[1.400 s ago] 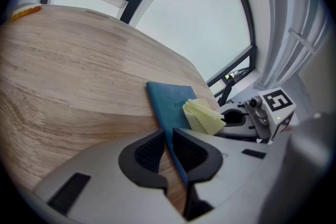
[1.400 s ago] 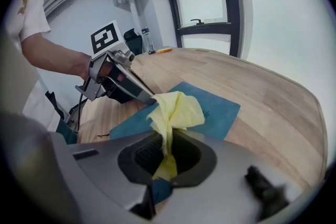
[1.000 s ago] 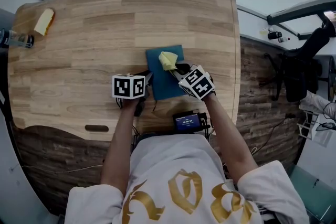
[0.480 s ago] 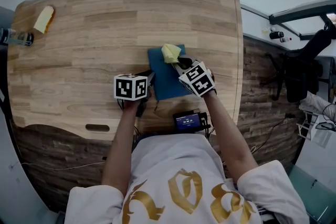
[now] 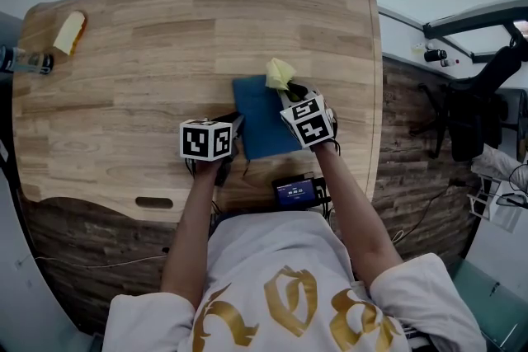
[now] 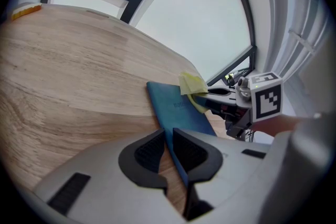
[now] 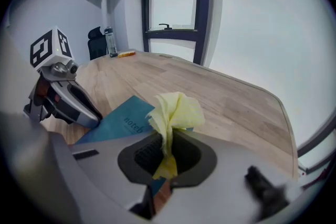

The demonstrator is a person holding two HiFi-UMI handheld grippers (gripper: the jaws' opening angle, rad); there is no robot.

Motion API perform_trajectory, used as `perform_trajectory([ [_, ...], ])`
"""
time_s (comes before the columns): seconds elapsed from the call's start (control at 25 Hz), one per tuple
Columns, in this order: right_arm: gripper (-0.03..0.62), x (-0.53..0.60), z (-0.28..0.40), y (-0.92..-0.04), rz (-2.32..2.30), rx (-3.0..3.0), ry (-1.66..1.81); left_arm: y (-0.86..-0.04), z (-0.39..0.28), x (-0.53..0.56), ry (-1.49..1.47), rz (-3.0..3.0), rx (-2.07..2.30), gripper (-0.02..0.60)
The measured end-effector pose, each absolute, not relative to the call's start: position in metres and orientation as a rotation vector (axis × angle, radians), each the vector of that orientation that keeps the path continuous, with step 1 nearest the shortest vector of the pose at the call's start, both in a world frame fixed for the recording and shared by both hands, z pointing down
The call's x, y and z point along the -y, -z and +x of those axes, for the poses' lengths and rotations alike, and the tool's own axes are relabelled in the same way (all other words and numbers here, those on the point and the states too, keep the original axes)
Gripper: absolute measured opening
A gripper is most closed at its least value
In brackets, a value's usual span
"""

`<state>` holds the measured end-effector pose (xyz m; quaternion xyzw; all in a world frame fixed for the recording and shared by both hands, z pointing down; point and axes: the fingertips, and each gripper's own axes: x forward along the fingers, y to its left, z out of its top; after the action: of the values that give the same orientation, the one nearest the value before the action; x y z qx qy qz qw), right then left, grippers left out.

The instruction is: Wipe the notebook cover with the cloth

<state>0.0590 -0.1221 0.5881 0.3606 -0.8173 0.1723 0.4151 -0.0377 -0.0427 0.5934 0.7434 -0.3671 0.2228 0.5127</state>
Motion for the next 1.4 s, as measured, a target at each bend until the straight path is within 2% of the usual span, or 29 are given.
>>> perform_trajectory([
  [0.36, 0.039, 0.132, 0.069, -0.558, 1.05, 2.095, -0.44, -0.592, -0.042, 0.042, -0.608, 1.85, 0.97, 0.058],
  [0.44, 0.038, 0.132, 0.075, -0.54, 1.126, 2.12, -0.428, -0.585, -0.041, 0.043, -0.656, 1.901, 1.021, 0.026],
  [0.52, 0.038, 0.122, 0.078, -0.529, 1.157, 2.137, -0.425, -0.572, -0.042, 0.043, -0.657, 1.954, 1.053, 0.02],
  [0.92, 0.038, 0.09, 0.071, -0.456, 1.351, 2.221, -0.279, -0.476, -0.085, 0.07, -0.478, 2.137, 1.424, 0.014],
  [1.4, 0.038, 0.039, 0.075, -0.413, 1.418, 2.28, -0.229, -0.396, -0.068, 0.038, -0.246, 2.276, 1.556, 0.014],
])
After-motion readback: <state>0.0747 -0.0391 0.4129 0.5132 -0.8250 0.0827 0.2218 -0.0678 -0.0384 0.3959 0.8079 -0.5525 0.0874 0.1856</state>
